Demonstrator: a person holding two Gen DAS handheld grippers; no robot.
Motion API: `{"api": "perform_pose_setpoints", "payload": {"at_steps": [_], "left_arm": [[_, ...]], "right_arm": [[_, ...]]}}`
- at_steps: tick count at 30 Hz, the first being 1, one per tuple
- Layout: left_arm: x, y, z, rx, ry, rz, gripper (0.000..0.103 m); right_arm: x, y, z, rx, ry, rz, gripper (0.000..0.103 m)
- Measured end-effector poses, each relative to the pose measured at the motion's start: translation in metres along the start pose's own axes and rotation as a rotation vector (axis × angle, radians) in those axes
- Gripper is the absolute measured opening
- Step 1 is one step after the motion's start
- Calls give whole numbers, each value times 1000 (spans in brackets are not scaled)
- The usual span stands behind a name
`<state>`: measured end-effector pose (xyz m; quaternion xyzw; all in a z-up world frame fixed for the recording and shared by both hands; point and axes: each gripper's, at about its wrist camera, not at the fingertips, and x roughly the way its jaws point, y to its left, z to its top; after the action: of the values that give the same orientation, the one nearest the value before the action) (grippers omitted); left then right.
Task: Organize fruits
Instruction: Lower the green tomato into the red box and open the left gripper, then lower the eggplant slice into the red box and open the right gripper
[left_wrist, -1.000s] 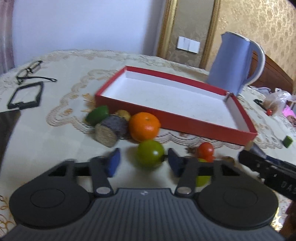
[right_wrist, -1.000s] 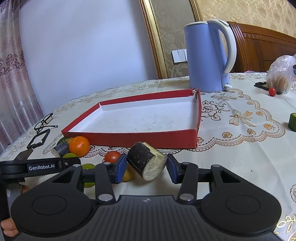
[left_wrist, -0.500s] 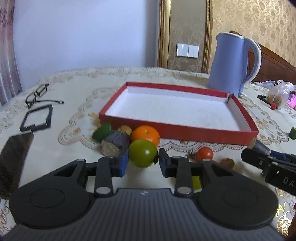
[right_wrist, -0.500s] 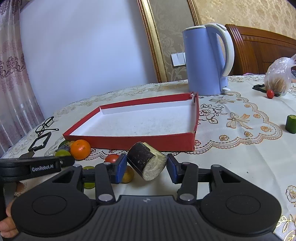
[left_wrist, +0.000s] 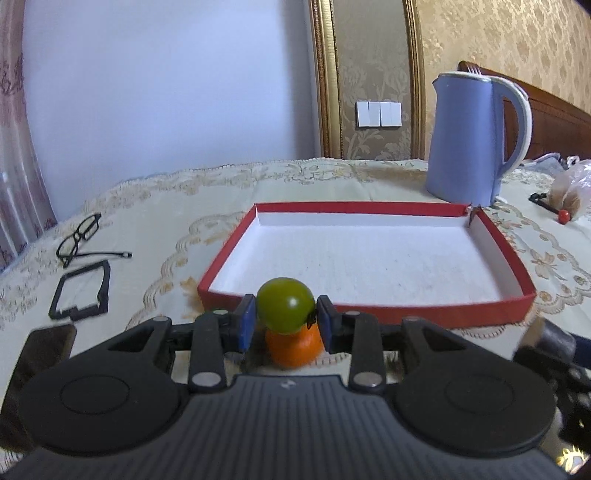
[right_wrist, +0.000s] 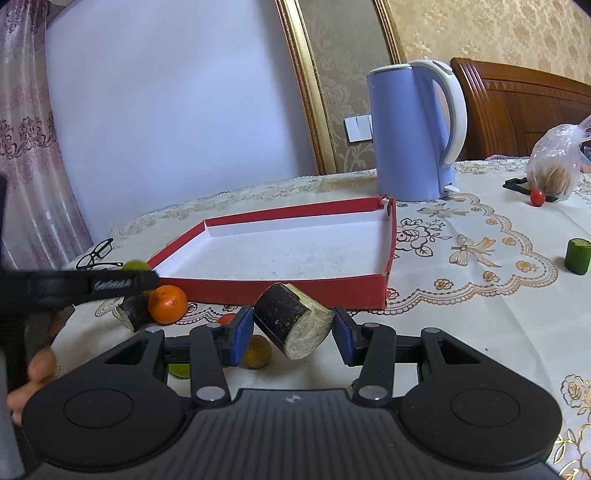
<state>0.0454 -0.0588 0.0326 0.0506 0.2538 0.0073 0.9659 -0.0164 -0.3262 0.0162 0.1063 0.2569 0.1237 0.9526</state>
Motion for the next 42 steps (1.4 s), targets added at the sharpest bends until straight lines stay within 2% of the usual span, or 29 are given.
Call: {"api": "perform_pose_setpoints", "payload": {"at_steps": [8,17,18,20,21,22,24,26,28,29,33,35,38,40,42], "left_arm": [[32,-27,24,69,4,25,32],[83,-61,51,119,57,51,34],[87,-64,53,125,71,45,37],[88,-66,53,124,70,52,51],[85,-65,52,126,54,64,65],[80,-64,50,129,33,72,73],[69,-57,44,132,9,95,75],[55,-41,35,106,-14,111,80],[36,-15,21,31,-50,121,97],[29,-1,13,-10,-61,128,99],[11,51,-25,-157,-76,153,99],[9,66,-36,-187,-75,147,99],[2,89,-40,-298,-96,75,99],[2,93,-38,-316,-102,57,99],[9,92,-37,-308,-68,61,99]], "right_arm": [[-5,-6,0,10,-12,0,46],[-12,-15,2,20,-23,-8,46],[-12,-16,1,21,-23,-9,46],[-12,-18,1,25,-21,-10,46],[-12,-18,0,26,-20,-10,46],[-12,-19,0,27,-19,-10,46],[-12,-20,0,29,-19,-11,46],[-12,-19,0,28,-18,-13,46],[-14,-16,1,23,-19,-12,46],[-16,-14,1,19,-21,-13,46],[-11,-7,6,-8,-14,-20,46],[-2,-3,11,-23,-2,-24,46],[12,3,18,-45,5,-41,46],[22,7,23,-66,0,-65,46],[35,8,31,-73,-2,-87,46]]}}
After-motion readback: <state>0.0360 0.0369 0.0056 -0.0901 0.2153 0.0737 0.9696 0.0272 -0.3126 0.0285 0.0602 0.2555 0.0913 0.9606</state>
